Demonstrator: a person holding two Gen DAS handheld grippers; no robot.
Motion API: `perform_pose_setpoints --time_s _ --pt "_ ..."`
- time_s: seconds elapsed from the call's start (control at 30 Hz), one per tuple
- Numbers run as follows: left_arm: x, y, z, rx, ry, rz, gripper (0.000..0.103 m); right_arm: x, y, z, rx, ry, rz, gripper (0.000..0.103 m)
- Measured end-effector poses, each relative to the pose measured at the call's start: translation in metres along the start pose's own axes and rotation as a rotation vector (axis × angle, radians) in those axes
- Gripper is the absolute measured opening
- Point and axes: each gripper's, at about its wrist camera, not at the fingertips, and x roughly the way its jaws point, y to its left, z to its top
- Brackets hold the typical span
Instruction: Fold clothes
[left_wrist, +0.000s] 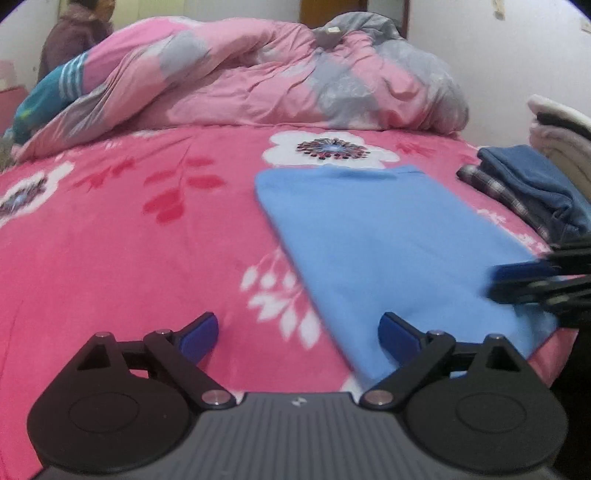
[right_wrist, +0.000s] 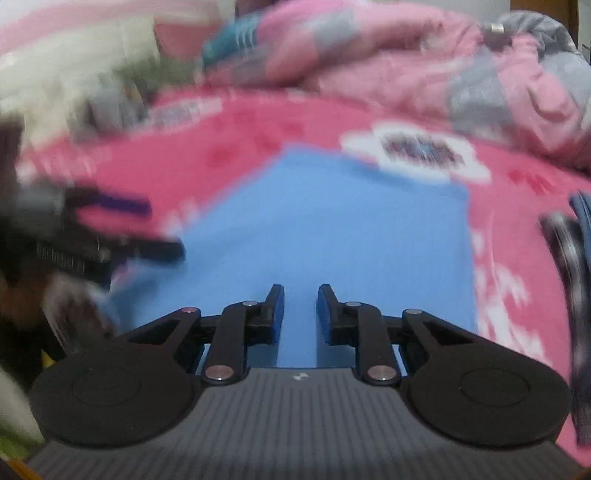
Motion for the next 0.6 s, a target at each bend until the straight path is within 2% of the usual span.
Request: perform_pose_setpoints --time_s 0.1,0.17,0.33,0.4,0.5,0.6 --pt "-0.01 0.011 -0.004 -0.038 0.002 -0.013 0.095 -0.029 -0.02 -0.012 0.106 0.056 -0.019 0.017" --pt "-0.014 0.016 -0.004 -0.05 -0.005 -0.007 0.095 -0.04 -0.02 -0.006 0.098 0.087 -0.068 0.018" --pt "-0.018 0.022 -0.006 -0.07 0.021 0.018 0.095 -0.007 0.004 0.037 0.072 -0.049 0.038 0.02" --pt "-0.021 0.022 -0.009 -0.057 0.023 0.028 0.095 0.021 0.013 0.05 0.043 -0.058 0.078 0.02" --pt "-0.026 0.022 -0.015 -0.035 0.017 0.039 0.095 0.051 0.025 0.039 0.017 0.016 0.125 0.02" --pt "-0.031 0.021 -0.022 -0.001 0.0 0.034 0.096 0.021 0.025 0.012 0.036 0.002 0.123 0.02"
